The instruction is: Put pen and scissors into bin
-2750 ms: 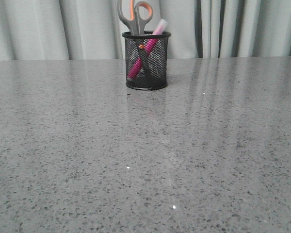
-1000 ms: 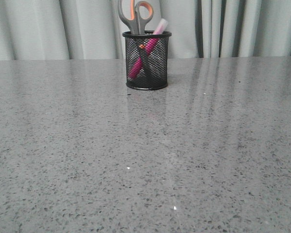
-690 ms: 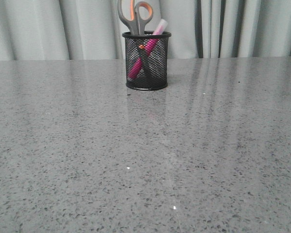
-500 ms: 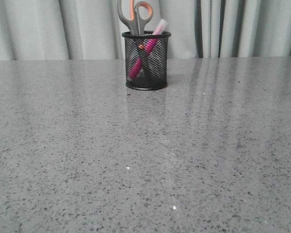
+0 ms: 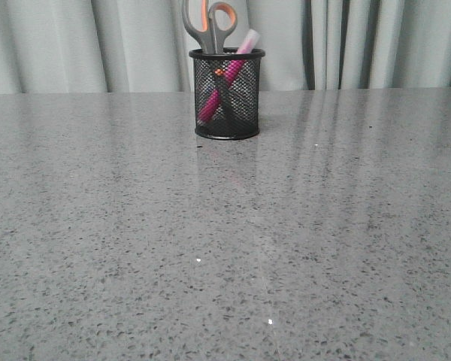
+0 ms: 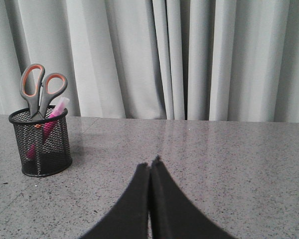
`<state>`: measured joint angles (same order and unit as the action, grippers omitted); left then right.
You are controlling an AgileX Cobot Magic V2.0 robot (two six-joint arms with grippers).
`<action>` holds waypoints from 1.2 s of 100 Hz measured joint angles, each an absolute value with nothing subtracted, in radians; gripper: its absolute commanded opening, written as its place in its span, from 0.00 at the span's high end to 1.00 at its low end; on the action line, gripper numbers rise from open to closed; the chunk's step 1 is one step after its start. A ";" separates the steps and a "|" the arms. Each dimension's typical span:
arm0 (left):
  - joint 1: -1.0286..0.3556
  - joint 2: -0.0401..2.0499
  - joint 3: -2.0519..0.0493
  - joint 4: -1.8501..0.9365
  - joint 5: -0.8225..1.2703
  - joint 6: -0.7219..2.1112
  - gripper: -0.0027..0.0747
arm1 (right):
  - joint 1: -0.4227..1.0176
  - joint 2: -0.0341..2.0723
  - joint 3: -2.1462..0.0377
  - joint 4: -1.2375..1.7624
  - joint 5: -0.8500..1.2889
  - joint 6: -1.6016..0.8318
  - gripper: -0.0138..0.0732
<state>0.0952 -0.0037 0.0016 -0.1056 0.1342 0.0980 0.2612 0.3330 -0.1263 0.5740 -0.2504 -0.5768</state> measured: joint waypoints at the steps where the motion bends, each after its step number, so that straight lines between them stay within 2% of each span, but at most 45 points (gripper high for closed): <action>1: 0.095 -0.004 0.002 -0.106 0.134 0.098 0.99 | 0.261 0.333 -0.126 0.574 -0.250 -0.577 0.92; 36: 0.095 -0.004 0.002 -0.107 0.135 0.098 0.99 | 0.261 0.333 -0.118 0.571 -0.284 -0.577 0.92; 53: 0.095 -0.004 0.002 -0.108 0.136 0.098 0.99 | 0.209 0.333 -0.110 0.391 -0.304 -0.463 0.92; 78: 0.095 -0.004 0.002 -0.108 0.136 0.098 0.99 | 0.017 0.226 -0.093 0.074 -0.025 -0.206 0.92; 102: 0.095 -0.004 0.002 -0.108 0.136 0.097 0.99 | 0.003 0.011 0.011 0.015 0.086 -0.144 0.93; 120: 0.095 -0.004 0.002 -0.108 0.137 0.097 0.99 | 0.004 -0.011 0.011 0.000 0.144 -0.125 0.92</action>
<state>0.0952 -0.0037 0.0016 -0.1079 0.1374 0.0973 0.0037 -0.0105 0.0114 0.0000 0.1437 -0.1253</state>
